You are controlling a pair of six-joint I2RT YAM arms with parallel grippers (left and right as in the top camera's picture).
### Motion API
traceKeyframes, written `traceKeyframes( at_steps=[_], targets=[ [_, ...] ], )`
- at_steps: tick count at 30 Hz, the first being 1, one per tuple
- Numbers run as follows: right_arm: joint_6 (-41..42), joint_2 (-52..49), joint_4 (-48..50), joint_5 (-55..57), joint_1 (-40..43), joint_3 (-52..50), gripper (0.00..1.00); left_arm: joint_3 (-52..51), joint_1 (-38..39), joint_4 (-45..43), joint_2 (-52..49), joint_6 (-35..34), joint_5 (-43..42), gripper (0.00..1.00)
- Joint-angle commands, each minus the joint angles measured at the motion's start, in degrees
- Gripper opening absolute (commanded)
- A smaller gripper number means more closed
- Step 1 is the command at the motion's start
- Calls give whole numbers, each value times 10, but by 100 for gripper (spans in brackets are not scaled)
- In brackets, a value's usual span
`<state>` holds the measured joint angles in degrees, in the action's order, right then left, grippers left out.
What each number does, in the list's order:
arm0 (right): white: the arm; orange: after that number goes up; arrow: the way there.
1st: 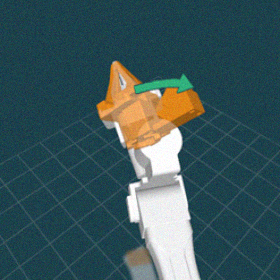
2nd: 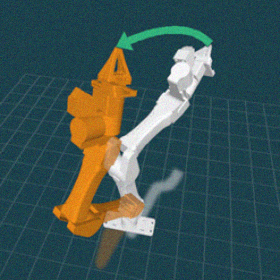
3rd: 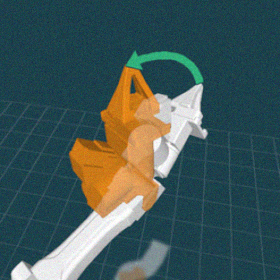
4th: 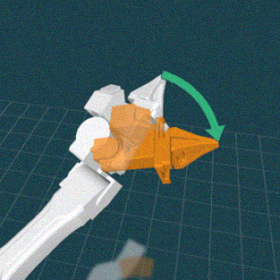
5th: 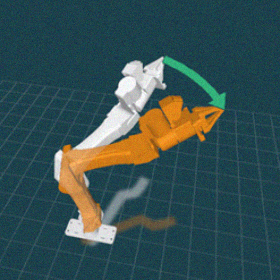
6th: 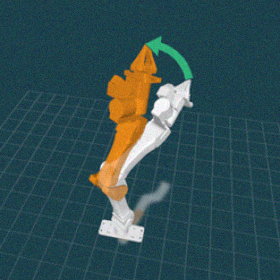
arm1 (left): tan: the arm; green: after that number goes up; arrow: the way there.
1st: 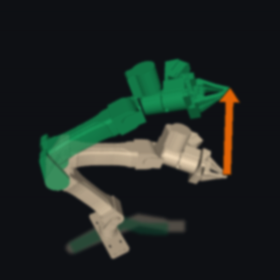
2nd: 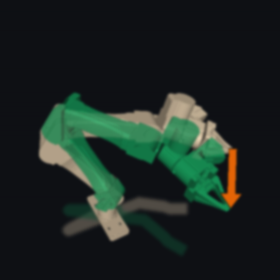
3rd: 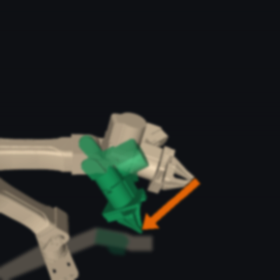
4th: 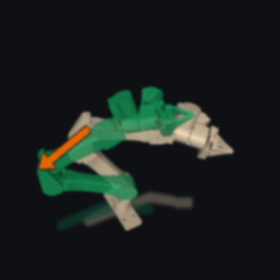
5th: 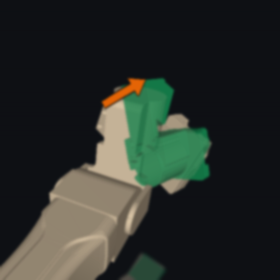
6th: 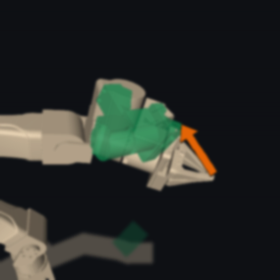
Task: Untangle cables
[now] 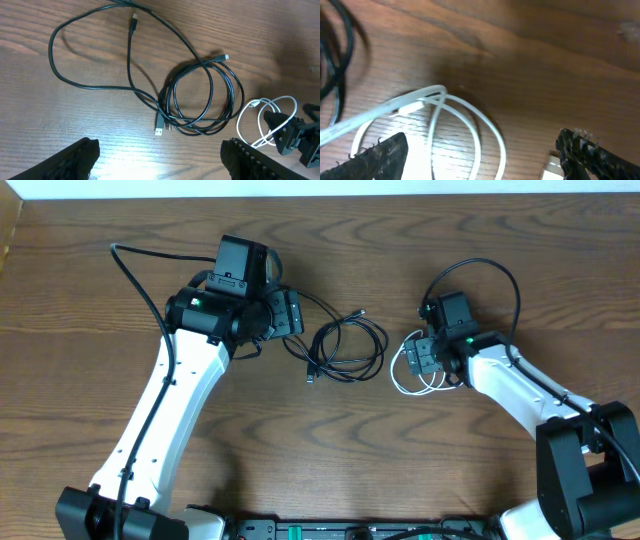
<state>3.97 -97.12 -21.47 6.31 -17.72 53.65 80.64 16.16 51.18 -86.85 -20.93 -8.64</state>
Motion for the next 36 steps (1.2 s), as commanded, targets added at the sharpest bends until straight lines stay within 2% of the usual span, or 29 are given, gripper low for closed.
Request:
traceKeyframes(
  at_steps=[1,7,11,14,16,18,23,26,32,36],
  targets=[
    [-8,-5,17,-29,3,-17,91,2,-1,2,0,7,2,83],
    [6,-5,57,-28,3,-61,88,2,-1,2,0,7,2,83],
    [7,-5,63,-28,3,-78,80,2,-1,2,0,7,2,83],
    [12,-5,58,-28,3,-80,66,2,-1,2,0,7,2,83],
    [30,-5,49,-28,3,-80,46,2,-1,2,0,7,2,83],
    [46,-5,42,-28,3,-80,39,2,-1,2,0,7,2,83],
    [95,-5,32,-21,3,-80,1,2,-1,2,0,7,1,83],
    [121,-5,30,-7,3,-80,1,2,-1,2,0,7,1,83],
    [124,-1,25,-4,3,-78,1,2,-1,3,0,7,1,83],
    [158,38,11,20,18,-72,1,2,-1,3,0,7,1,83]
  ],
)
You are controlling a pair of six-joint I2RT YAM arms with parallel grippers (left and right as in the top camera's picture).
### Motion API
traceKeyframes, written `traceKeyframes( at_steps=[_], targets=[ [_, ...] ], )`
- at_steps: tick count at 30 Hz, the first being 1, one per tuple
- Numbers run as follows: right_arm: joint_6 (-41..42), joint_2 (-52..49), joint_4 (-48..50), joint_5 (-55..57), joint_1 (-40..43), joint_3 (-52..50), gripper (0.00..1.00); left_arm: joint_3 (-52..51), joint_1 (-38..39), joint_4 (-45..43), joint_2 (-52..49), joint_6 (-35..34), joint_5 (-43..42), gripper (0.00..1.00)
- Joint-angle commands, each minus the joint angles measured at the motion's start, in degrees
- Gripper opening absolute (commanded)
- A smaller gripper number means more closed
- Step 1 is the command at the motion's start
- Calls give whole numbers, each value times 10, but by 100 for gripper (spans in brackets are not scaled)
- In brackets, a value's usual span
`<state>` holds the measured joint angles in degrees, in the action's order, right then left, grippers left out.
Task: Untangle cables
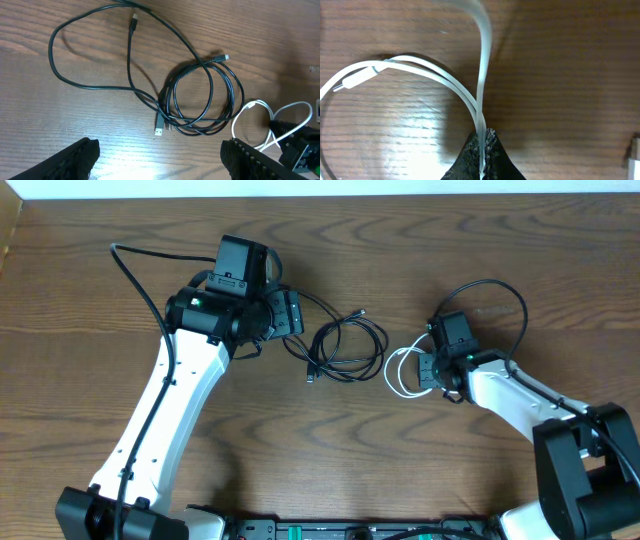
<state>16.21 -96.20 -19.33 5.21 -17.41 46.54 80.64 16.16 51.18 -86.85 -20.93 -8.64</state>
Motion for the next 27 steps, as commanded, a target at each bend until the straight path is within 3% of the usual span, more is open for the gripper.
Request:
traceKeyframes(
  at_steps=[1,7,12,15,17,18,21,22,27],
  targets=[
    [36,38,-10,35,19,0,1,2,-1,3,0,7,1,83],
    [35,146,-10,125,83,1,1,2,-1,3,0,7,1,83],
    [21,214,-10,189,192,1,1,2,-1,3,0,7,2,83],
    [17,216,-10,156,250,1,1,2,-1,3,0,7,1,83],
    [-16,216,-10,23,277,1,1,2,-1,3,0,7,2,83],
    [-46,216,-10,-106,279,1,15,2,-1,2,0,7,2,83],
    [-76,216,-7,-240,263,1,31,2,-1,2,0,7,2,83],
    [-76,216,-8,-259,255,1,39,2,-1,2,0,7,2,83],
    [-75,216,-33,-296,193,1,54,2,-1,3,0,7,2,83]
  ],
)
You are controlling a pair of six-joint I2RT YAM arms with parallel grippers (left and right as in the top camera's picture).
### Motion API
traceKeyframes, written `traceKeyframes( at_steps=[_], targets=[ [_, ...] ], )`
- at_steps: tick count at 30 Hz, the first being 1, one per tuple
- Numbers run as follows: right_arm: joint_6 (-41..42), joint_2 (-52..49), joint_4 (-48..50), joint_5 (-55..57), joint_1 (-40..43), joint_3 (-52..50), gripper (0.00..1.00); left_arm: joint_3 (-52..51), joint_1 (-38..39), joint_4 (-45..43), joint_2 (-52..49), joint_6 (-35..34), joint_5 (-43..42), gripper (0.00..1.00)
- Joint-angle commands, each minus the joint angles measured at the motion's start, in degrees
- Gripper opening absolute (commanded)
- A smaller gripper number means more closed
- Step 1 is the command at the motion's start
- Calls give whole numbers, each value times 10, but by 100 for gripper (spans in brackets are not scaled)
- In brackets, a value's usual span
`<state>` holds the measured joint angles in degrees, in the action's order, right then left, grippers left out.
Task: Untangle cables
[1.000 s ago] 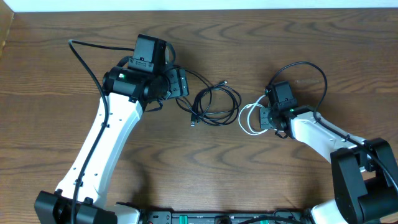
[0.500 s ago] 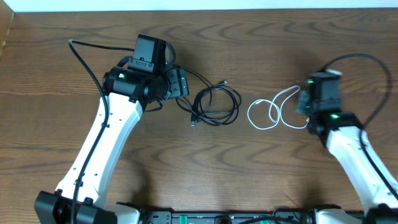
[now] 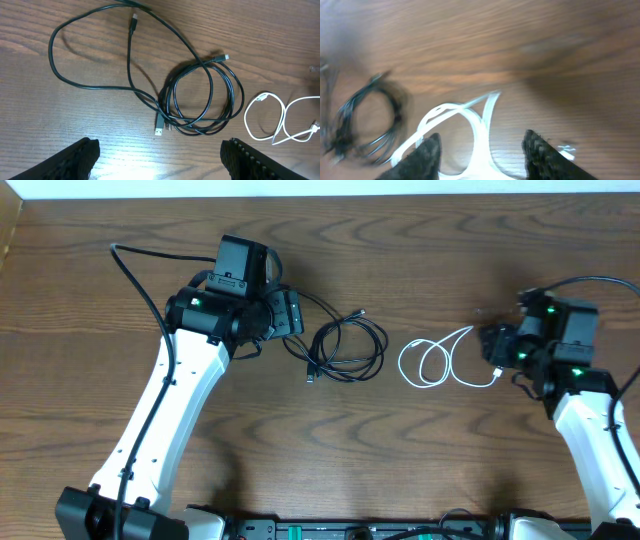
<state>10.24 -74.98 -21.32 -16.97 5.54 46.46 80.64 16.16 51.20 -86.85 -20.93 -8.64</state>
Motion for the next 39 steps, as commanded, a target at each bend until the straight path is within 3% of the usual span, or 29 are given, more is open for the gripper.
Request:
traceKeyframes(
  at_steps=[1,7,15,18,25,29,39],
  targets=[
    [-16,3,-20,-71,-52,1,57,2,-1,2,0,7,2,83],
    [-8,-10,-62,7,-155,-3,65,2,-1,2,0,7,2,83],
    [4,-111,-3,107,-260,-4,62,2,-1,4,0,7,8,83],
    [14,-150,26,139,-291,-4,59,2,-1,14,0,7,45,83],
    [34,-196,76,231,-342,-4,53,2,-1,56,0,7,197,83],
    [57,-211,84,296,-360,-4,51,2,-1,64,0,7,200,83],
    [103,-264,150,299,-363,-4,39,2,-1,71,0,7,198,83]
  ],
)
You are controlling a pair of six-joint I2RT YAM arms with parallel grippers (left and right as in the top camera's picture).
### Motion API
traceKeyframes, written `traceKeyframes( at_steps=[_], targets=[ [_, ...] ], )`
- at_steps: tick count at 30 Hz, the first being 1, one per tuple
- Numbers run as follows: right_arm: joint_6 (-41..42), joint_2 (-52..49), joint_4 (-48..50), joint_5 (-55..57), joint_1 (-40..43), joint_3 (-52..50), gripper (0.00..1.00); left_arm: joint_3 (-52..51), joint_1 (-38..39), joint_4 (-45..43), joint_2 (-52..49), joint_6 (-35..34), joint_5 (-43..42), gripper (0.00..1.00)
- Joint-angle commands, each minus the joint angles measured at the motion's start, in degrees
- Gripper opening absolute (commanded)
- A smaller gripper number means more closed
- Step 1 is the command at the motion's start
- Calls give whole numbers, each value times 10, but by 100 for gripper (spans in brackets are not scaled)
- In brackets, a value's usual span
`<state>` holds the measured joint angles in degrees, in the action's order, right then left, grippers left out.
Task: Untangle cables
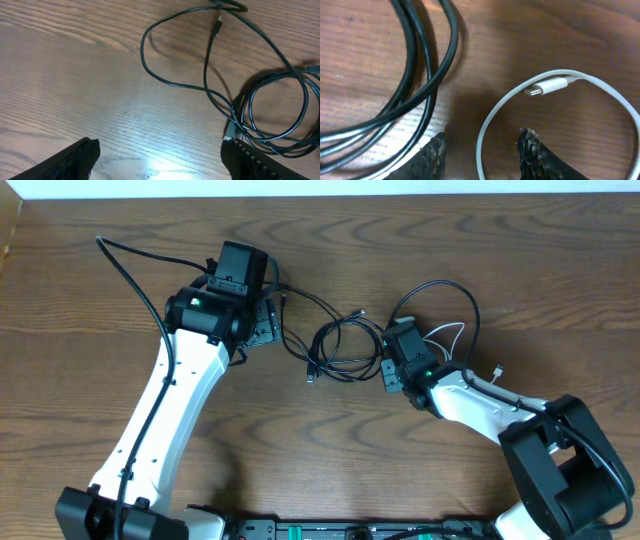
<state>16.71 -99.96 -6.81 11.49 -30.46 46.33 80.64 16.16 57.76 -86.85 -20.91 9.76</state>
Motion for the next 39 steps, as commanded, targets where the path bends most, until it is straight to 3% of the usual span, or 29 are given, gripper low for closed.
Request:
traceKeyframes(
  at_steps=[1,11,15,24,30,39],
  targets=[
    [50,-15,7,15,-3,-3,36,2,-1,5,0,7,14,83],
    [177,-16,-32,52,-3,-3,6,2,-1,5,0,7,14,83],
    [180,-16,-33,51,-3,-3,1,2,-1,5,0,7,14,83],
    [179,-3,-55,28,20,3,1,2,-1,7,0,7,14,83],
    [101,74,-87,35,125,8,1,2,-1,7,0,7,14,83],
    [16,186,-94,36,375,8,1,2,-1,7,0,7,14,83]
  ],
)
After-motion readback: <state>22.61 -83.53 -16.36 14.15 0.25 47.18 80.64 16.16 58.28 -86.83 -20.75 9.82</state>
